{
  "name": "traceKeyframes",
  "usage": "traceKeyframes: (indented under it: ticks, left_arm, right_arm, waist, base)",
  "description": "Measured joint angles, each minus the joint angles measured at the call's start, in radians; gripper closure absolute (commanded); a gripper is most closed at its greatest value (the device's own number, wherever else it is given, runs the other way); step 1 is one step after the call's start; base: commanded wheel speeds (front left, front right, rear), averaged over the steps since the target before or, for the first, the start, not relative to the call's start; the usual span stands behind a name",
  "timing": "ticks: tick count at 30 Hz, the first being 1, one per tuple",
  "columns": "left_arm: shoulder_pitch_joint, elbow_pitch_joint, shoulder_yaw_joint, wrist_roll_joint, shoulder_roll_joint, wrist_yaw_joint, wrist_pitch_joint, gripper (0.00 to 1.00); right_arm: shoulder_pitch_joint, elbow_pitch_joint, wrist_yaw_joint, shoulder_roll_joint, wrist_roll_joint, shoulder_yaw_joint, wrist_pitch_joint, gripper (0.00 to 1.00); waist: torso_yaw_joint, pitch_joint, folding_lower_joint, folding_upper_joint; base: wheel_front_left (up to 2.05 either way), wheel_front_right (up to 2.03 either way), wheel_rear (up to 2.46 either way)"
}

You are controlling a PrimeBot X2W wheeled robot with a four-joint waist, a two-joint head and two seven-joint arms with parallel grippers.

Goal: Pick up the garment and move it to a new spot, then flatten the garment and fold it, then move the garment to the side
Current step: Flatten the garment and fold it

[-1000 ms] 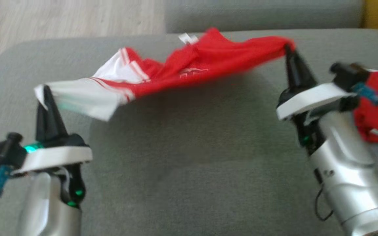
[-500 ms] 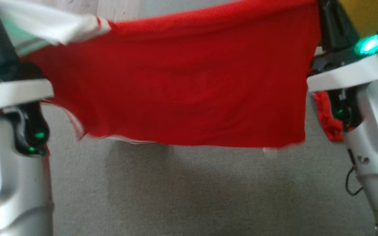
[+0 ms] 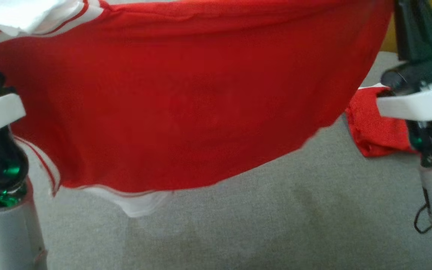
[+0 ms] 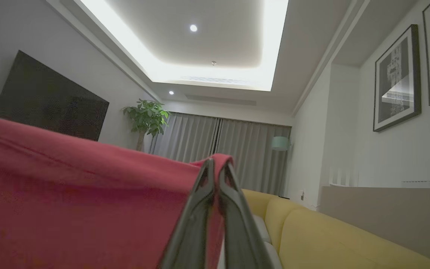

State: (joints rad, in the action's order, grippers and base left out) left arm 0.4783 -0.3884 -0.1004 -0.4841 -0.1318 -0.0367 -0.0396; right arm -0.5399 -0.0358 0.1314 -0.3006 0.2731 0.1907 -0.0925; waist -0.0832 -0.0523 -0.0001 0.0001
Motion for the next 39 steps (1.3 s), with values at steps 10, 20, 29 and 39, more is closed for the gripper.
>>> traceKeyframes:
  ticks: [10, 20, 29, 39]
  left_arm:
    - [0.015, 0.066, 0.021, 0.037, -0.056, -0.001, -0.072, 1.00]
    - [0.490, 0.581, 0.070, 0.070, -0.100, 0.047, -0.004, 1.00]
    - [0.867, 0.969, 0.111, 0.125, -0.102, 0.099, 0.204, 1.00]
    - [0.737, 1.112, 0.196, 0.133, -0.067, 0.148, 0.282, 1.00]
  right_arm:
    - [0.035, -0.016, 0.000, 0.034, -0.002, -0.040, 0.115, 1.00]
    - [-0.452, 0.425, 0.000, 0.038, 0.024, 0.008, 0.070, 1.00]
    - [-0.768, 0.783, 0.000, 0.046, -0.016, 0.035, -0.136, 1.00]
    - [-0.688, 0.963, 0.000, 0.031, 0.026, 0.122, -0.159, 1.00]
  waist:
    - [-0.006, 0.076, 0.0000, 0.0000]
    - [0.005, 0.294, 0.0006, -0.0001]
    - [0.055, 0.400, 0.0003, -0.0001]
    - [0.091, 0.416, 0.0000, -0.0001]
  base:
    - [0.00, 0.00, 0.00]
    - [0.00, 0.00, 0.00]
    - [0.00, 0.00, 0.00]
    - [0.00, 0.00, 0.00]
